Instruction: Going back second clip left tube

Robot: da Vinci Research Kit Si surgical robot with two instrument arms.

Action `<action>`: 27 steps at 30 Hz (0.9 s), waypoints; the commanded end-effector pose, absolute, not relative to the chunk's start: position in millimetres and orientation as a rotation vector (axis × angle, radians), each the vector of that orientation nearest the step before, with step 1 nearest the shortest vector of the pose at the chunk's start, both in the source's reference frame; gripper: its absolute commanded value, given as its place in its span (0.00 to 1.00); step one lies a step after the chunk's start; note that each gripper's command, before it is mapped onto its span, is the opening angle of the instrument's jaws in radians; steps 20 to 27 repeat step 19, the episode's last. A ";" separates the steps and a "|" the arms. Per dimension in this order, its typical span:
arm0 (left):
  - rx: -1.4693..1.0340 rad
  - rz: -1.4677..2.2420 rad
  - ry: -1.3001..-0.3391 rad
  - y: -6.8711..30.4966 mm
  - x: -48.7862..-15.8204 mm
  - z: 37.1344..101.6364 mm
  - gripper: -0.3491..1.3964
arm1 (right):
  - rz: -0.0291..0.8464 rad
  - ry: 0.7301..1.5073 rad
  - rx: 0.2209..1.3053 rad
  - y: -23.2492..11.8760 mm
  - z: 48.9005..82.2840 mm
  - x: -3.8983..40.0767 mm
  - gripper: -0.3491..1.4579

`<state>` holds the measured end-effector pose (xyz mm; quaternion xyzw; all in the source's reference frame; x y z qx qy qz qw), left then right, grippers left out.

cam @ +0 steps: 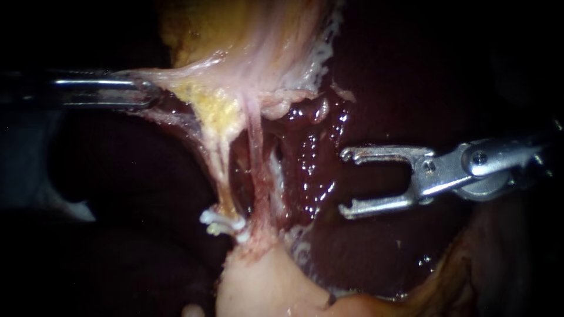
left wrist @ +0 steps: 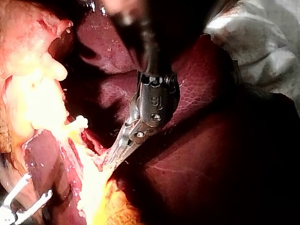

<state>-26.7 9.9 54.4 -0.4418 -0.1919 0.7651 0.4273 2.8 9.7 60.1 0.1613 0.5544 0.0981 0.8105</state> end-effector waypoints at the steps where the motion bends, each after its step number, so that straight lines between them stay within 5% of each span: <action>1: -1.103 1.912 -0.475 9.8 -26.9 54.7 0.00 | 0.210 1.185 0.345 9.7 60.1 2.8 0.47; 27: -1.107 1.915 -0.470 9.6 -29.1 56.7 0.00 | 0.210 1.185 0.345 9.7 60.0 2.7 0.47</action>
